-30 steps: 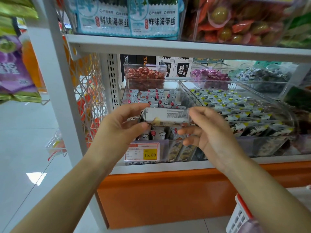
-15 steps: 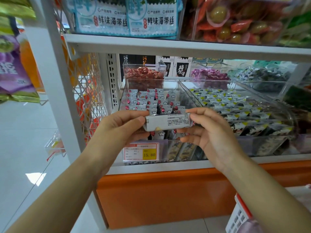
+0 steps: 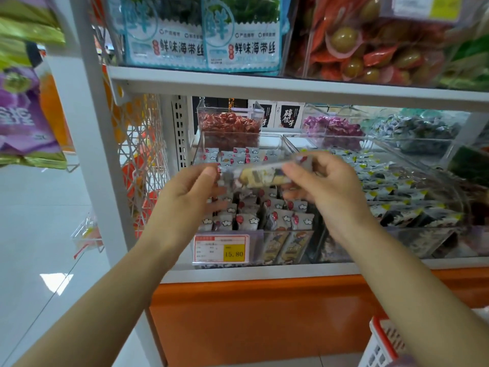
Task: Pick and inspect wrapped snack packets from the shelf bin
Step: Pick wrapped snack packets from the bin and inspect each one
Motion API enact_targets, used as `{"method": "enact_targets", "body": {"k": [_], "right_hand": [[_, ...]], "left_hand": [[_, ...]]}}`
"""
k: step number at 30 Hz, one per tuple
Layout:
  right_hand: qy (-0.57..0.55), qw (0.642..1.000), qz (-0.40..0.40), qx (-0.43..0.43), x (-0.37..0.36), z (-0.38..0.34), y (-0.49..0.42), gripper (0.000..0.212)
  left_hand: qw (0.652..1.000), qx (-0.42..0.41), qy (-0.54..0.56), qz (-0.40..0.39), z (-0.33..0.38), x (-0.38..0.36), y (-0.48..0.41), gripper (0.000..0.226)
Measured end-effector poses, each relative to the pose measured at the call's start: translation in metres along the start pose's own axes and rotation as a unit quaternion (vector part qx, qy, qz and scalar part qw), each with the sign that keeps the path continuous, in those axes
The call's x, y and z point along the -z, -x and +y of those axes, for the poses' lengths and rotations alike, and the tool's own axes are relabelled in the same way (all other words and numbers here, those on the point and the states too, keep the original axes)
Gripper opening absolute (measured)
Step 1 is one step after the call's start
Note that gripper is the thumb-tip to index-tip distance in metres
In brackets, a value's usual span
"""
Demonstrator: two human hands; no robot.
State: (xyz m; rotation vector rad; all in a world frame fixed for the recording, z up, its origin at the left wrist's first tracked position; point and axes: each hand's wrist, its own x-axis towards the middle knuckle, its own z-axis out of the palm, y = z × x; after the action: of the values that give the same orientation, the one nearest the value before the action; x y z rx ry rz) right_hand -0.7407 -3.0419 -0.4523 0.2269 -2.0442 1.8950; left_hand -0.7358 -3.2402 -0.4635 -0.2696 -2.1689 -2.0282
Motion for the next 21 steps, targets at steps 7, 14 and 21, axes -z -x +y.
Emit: {"method": "enact_targets", "body": {"k": [7, 14, 21], "right_hand": [[0.142, 0.989, 0.053, -0.003, -0.002, 0.001, -0.099, 0.031], [0.214, 0.974, 0.07, 0.028, -0.012, 0.028, -0.157, 0.024], [0.196, 0.977, 0.075, 0.046, -0.016, 0.043, -0.177, 0.024]], "left_hand": [[0.931, -0.094, -0.351, -0.025, 0.001, -0.042, -0.087, 0.03], [0.877, 0.012, -0.47, -0.103, -0.032, -0.063, -0.173, 0.038], [0.853, 0.071, -0.49, -0.167, -0.051, -0.063, -0.204, 0.057]]}}
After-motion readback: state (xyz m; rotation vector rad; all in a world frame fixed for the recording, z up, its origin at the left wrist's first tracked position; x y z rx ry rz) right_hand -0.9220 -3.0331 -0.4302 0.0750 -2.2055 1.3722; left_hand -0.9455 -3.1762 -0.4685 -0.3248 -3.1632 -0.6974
